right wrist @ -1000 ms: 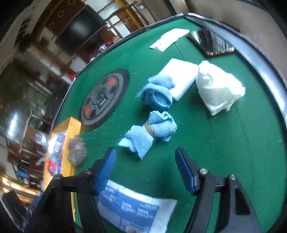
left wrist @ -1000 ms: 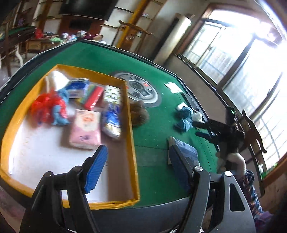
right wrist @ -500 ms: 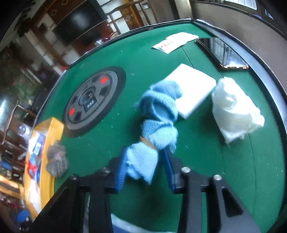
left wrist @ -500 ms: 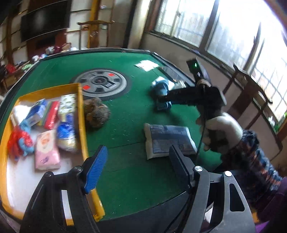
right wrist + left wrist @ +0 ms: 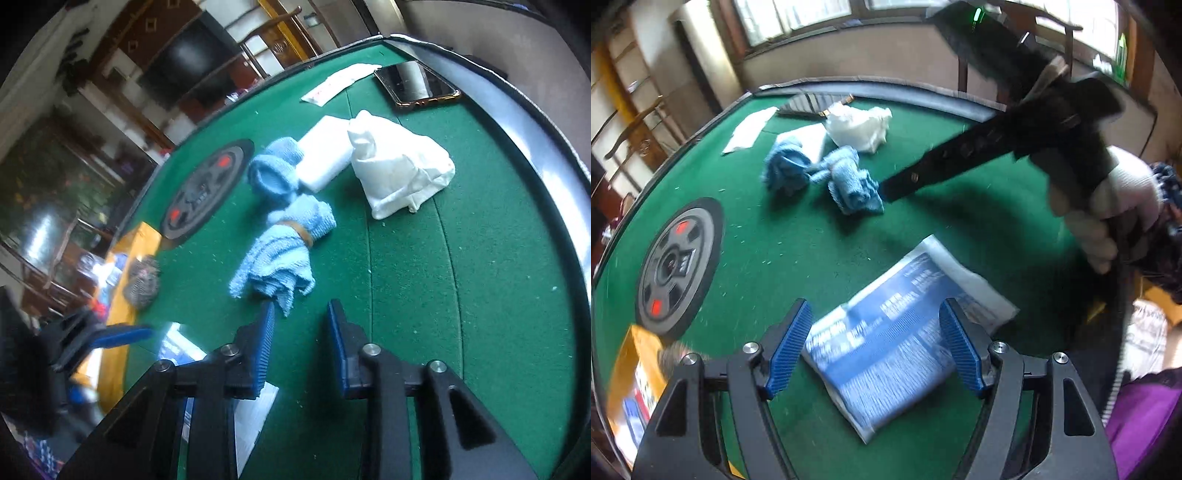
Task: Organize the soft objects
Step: 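Grasp the blue-white packet with the left tool while the right tool grasps the blue towel roll, then lift the blue-white packet with the left tool and carry it toward the box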
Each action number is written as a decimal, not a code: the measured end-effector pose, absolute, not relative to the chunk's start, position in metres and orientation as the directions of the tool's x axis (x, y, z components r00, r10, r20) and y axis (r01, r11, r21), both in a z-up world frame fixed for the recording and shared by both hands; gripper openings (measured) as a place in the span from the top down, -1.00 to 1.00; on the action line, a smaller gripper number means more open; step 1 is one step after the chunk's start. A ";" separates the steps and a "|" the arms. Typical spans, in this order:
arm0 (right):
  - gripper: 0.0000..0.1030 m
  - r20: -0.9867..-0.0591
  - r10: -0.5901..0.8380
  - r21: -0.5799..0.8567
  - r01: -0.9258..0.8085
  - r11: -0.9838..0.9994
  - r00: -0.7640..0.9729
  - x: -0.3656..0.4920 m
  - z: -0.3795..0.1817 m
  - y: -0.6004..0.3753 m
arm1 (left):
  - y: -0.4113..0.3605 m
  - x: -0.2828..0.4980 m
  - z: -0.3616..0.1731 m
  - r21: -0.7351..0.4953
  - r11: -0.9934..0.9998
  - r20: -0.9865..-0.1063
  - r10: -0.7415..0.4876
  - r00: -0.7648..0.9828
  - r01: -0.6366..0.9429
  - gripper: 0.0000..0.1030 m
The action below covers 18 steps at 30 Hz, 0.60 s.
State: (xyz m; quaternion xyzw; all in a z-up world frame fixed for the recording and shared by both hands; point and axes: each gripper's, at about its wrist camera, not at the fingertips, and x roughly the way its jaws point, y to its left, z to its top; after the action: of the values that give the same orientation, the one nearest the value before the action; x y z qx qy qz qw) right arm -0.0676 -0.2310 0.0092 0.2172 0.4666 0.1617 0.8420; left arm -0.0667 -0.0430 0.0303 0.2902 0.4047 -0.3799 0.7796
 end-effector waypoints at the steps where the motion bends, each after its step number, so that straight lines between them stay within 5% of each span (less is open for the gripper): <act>1: 0.48 -0.704 0.485 0.531 -0.069 0.845 0.518 -0.068 0.009 -0.233 | -0.045 -0.063 0.026 0.133 0.537 -0.857 -0.360 0.369 0.833 -0.47; 5: 0.43 -0.668 0.531 0.589 -0.065 0.805 0.522 -0.067 0.008 -0.238 | -0.042 -0.060 0.017 -0.034 0.539 -0.873 -0.425 0.237 0.842 -0.66; 10: 0.31 -0.648 0.554 0.609 -0.081 0.789 0.522 -0.067 0.009 -0.239 | -0.046 -0.088 0.013 0.005 0.493 -0.886 -0.400 0.232 0.870 -0.98; 12: 0.16 -0.639 0.567 0.613 -0.101 0.784 0.520 -0.067 0.010 -0.237 | -0.049 -0.099 0.010 0.036 0.480 -0.892 -0.380 0.245 0.877 -1.00; 18: 0.14 -0.635 0.572 0.615 -0.108 0.781 0.520 -0.066 0.009 -0.236 | -0.048 -0.104 0.008 0.058 0.476 -0.882 -0.388 0.269 0.877 -1.00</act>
State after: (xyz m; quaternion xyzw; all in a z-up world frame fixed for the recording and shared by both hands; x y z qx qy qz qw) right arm -0.0665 -0.2358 0.0092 0.2604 0.4455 0.2043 0.8319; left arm -0.1037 -0.0480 0.0079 0.2849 0.4298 -0.4251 0.7439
